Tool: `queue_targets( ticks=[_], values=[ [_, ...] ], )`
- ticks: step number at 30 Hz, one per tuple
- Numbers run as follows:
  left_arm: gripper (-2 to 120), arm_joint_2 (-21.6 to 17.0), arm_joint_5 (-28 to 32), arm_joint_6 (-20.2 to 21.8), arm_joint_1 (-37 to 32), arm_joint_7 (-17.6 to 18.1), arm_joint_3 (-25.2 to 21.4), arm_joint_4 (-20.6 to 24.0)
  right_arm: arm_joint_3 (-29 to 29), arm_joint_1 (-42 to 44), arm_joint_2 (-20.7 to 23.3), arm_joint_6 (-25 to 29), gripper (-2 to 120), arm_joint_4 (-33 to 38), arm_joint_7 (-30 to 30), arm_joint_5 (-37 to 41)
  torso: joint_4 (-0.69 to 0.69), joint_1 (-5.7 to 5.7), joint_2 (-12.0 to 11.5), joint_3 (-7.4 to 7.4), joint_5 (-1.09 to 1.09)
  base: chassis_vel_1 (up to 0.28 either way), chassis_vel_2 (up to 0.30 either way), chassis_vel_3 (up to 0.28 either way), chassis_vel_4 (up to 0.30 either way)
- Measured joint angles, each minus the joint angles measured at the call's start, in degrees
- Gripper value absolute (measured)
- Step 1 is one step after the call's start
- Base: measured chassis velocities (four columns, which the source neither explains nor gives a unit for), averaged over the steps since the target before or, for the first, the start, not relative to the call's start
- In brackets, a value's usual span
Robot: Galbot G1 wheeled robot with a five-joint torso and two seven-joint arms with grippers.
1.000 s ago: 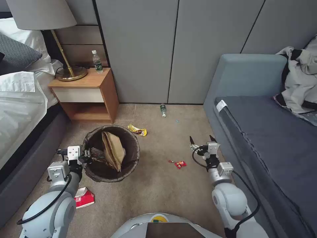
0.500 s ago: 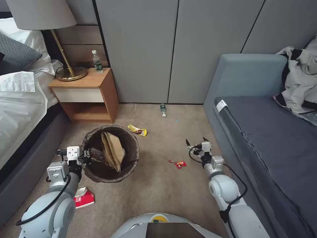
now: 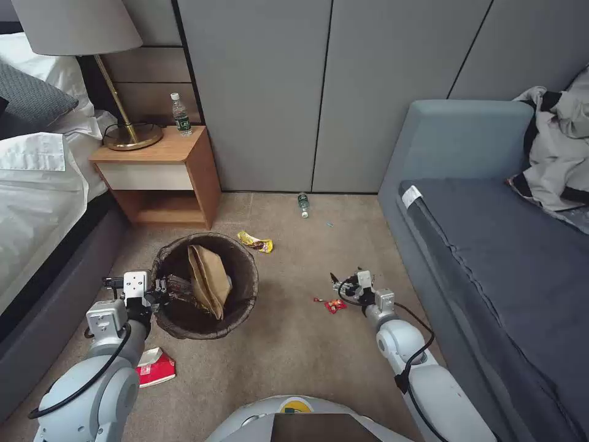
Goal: Pick up the trash bin, then pick up the garbage from the floor and place it into the trash bin.
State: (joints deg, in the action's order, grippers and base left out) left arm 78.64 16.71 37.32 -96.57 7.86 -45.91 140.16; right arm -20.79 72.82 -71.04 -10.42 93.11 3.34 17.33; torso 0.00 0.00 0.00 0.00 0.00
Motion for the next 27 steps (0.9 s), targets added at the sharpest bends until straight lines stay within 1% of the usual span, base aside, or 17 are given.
queue_targets(
  ticks=[9, 17, 20, 27],
  values=[
    [4, -0.18, 0.04, 0.0, 0.19, 0.0, 0.16, -0.21, 1.16, -0.94, -0.37, -0.93, 100, -4.92, 2.2, 0.08, 0.0, 0.0, 0.0, 0.0, 0.0, 0.0, 0.0, 0.0, 0.0],
    [4, -0.2, 0.11, 0.01, 0.16, -0.01, 0.15, -0.33, 2.31, -2.94, -1.43, -0.26, 100, -10.83, 5.07, -3.71, 0.0, 0.0, 0.0, 0.0, 0.0, 0.0, 0.0, 0.0, 0.0],
    [4, -0.2, 0.11, 0.01, 0.15, -0.02, 0.14, -0.34, 2.45, -3.21, -1.55, -0.18, 100, -11.36, 5.3, -3.95, 0.0, 0.0, 0.0, 0.0, 0.0, 0.0, 0.0, 0.0, 0.0],
    [4, -0.2, 0.1, 0.01, 0.12, -0.03, 0.29, -0.41, 3.37, -6.06, -2.47, 0.05, 100, -15.51, 5.96, -4.71, 0.01, 0.0, 0.0, 0.0, -0.01, 0.0, 0.0, 0.0, 0.0]
  ],
)
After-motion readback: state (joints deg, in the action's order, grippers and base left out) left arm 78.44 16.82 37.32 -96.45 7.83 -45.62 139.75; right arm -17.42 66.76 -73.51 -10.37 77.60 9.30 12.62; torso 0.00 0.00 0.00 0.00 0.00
